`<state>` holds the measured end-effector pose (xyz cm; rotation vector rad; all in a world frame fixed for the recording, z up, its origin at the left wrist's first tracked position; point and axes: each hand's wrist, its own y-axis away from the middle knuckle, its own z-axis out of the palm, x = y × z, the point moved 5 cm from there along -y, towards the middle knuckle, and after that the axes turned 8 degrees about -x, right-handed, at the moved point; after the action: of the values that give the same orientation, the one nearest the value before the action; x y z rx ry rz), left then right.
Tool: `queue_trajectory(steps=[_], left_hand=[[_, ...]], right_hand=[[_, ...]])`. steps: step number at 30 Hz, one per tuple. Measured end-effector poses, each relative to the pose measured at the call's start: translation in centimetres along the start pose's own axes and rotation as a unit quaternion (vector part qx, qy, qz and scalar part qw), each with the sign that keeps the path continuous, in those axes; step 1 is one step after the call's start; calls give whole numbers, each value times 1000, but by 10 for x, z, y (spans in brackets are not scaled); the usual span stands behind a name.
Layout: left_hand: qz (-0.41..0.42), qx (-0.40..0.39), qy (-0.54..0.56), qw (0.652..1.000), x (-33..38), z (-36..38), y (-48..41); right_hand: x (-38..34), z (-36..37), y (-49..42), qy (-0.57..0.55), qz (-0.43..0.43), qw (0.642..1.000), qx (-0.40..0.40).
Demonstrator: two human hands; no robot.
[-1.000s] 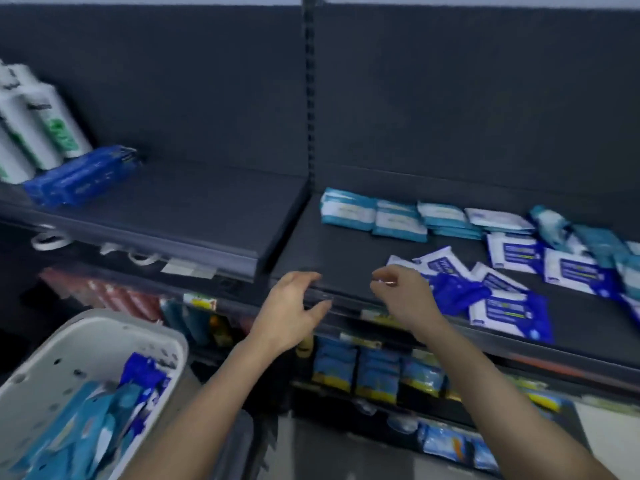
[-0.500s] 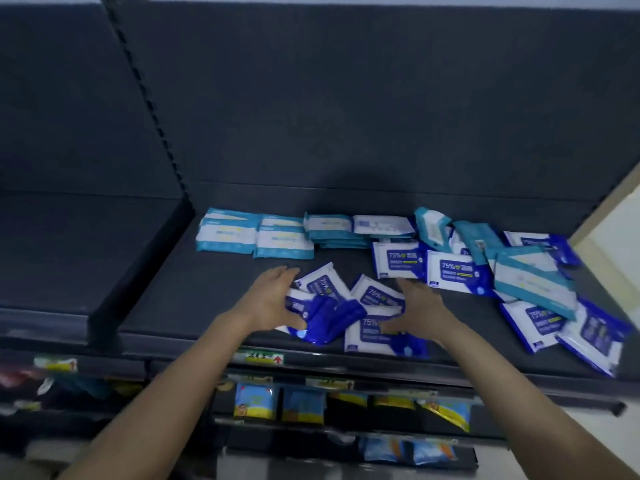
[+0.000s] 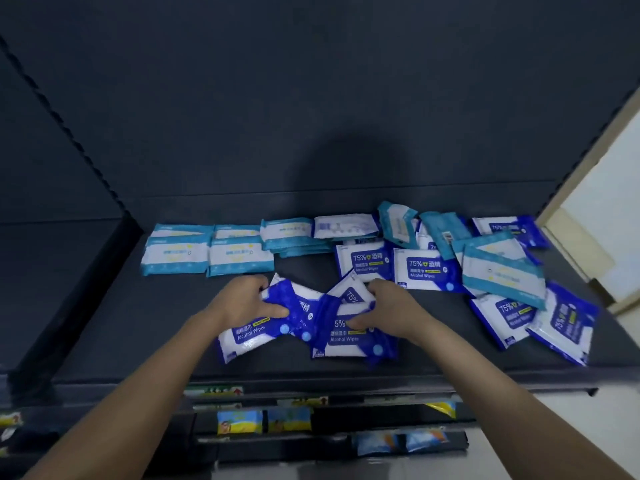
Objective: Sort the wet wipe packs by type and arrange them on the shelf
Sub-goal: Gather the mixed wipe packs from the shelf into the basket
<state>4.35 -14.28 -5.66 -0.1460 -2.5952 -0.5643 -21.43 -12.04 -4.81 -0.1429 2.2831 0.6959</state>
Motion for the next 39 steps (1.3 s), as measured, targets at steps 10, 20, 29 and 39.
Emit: queue_trajectory(steps=[10, 20, 29, 39], left_hand=[[116, 59, 158, 979, 112, -2, -13], [93, 39, 396, 913, 220, 64, -45], [143, 48, 215, 965, 323, 89, -110], [60, -66, 195, 977, 336, 114, -124]], right_hand=[[36, -63, 46, -26, 22, 976, 214], [142, -146, 127, -224, 138, 879, 397], [216, -155, 134, -302, 197, 860, 361], [241, -159, 121, -311, 175, 867, 347]])
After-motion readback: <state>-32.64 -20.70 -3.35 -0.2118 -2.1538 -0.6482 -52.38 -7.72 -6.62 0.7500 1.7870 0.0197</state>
